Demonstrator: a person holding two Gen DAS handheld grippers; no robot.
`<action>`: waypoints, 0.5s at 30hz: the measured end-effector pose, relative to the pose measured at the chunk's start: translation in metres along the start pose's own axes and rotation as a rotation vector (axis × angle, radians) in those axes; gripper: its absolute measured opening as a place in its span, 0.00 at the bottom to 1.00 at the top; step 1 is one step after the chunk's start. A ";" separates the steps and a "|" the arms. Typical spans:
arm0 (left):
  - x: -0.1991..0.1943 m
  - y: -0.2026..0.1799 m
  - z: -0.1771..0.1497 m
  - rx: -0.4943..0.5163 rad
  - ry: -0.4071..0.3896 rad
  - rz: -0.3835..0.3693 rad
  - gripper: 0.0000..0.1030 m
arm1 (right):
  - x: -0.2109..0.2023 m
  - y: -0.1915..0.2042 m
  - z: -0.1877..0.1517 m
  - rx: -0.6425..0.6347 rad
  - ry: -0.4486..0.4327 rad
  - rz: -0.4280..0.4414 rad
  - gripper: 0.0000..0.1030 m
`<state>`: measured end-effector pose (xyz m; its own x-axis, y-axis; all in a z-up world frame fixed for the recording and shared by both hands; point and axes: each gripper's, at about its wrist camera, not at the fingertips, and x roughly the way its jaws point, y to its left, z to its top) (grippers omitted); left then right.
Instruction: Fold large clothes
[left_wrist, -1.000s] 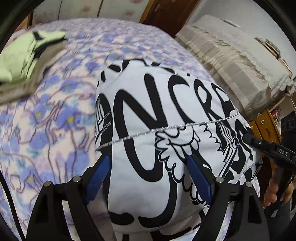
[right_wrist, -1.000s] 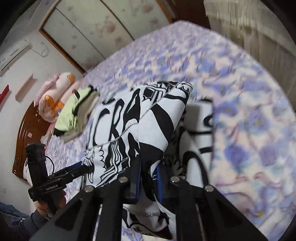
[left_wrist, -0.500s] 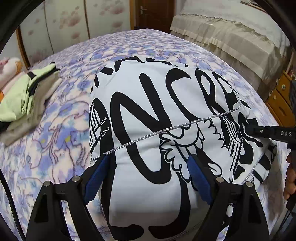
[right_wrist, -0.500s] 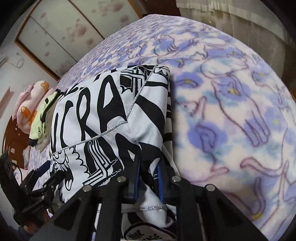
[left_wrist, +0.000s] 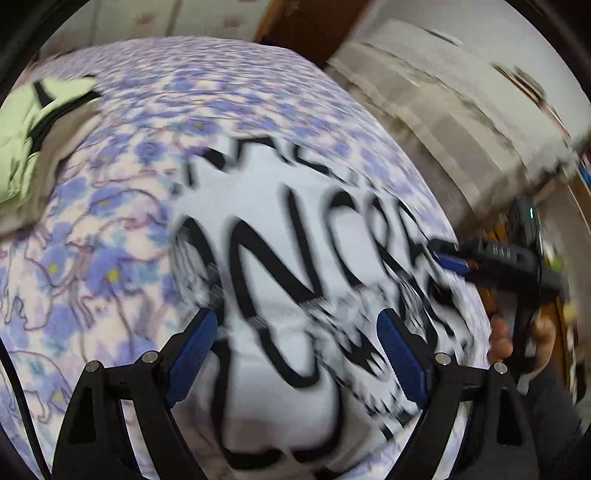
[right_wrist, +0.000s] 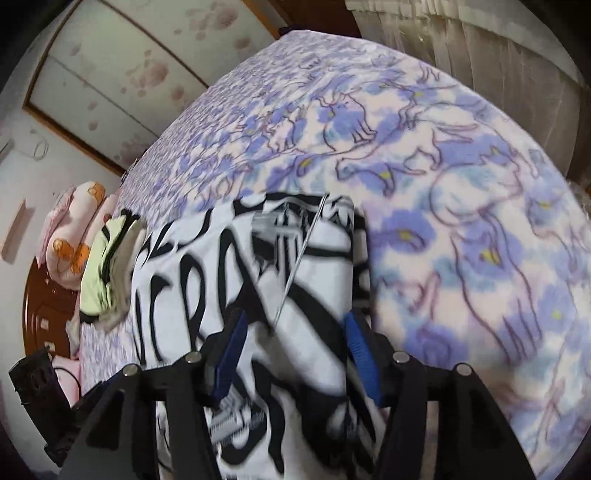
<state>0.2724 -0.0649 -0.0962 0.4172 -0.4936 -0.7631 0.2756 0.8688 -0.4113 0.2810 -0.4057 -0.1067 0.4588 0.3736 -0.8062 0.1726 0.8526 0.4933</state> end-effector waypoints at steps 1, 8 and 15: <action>0.002 0.007 0.006 -0.017 -0.004 0.012 0.85 | 0.005 -0.002 0.005 0.011 0.004 -0.001 0.54; 0.045 0.038 0.033 -0.087 0.077 0.069 0.85 | 0.035 -0.009 0.019 0.036 0.032 -0.003 0.16; 0.079 0.031 0.041 -0.054 0.127 0.142 0.88 | 0.052 0.001 0.009 -0.085 0.044 -0.232 0.09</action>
<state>0.3494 -0.0786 -0.1493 0.3350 -0.3604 -0.8706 0.1740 0.9317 -0.3187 0.3128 -0.3891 -0.1451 0.3771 0.1785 -0.9088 0.1941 0.9443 0.2659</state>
